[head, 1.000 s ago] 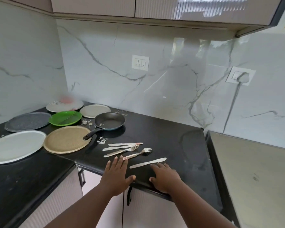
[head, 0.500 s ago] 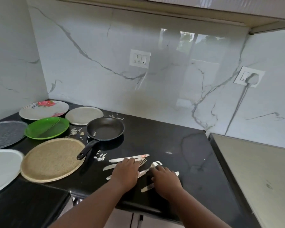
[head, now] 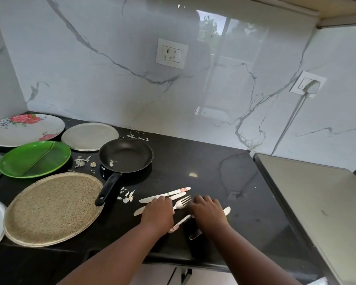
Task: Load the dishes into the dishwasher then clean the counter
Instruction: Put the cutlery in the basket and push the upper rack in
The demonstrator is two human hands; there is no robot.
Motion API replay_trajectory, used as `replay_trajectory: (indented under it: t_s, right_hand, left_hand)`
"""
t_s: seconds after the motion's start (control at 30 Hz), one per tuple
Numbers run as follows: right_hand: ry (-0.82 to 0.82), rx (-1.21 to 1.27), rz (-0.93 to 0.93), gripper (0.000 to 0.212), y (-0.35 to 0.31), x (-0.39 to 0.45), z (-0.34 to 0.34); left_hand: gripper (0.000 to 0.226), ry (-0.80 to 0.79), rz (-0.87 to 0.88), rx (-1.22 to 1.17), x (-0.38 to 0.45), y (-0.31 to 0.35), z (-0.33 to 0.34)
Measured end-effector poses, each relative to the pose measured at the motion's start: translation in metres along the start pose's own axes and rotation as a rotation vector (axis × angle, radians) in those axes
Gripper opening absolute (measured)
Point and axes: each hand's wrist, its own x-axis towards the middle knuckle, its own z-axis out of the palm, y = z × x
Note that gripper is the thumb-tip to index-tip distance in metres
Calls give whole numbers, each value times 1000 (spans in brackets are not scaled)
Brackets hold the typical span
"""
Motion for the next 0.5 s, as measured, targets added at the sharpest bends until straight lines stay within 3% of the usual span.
replay_trajectory:
  t_s: [0.2,0.27,0.33,0.5]
  right_hand:
    - [110,-19,-4,30,7,-23,-3]
    - [157,4,52,27,16,-41,-7]
    - [134,19,96,39,33,-63,-7]
    - [201,-25,242,40,81,-137,3]
  left_hand:
    - [10,10,-29,-330,-7,20,-6]
    - [7,26,14,-406,-8,42,-8]
    - [6,23,79,-491,-7,72,-9]
    - [8,-84,242,-573,-14,153,7]
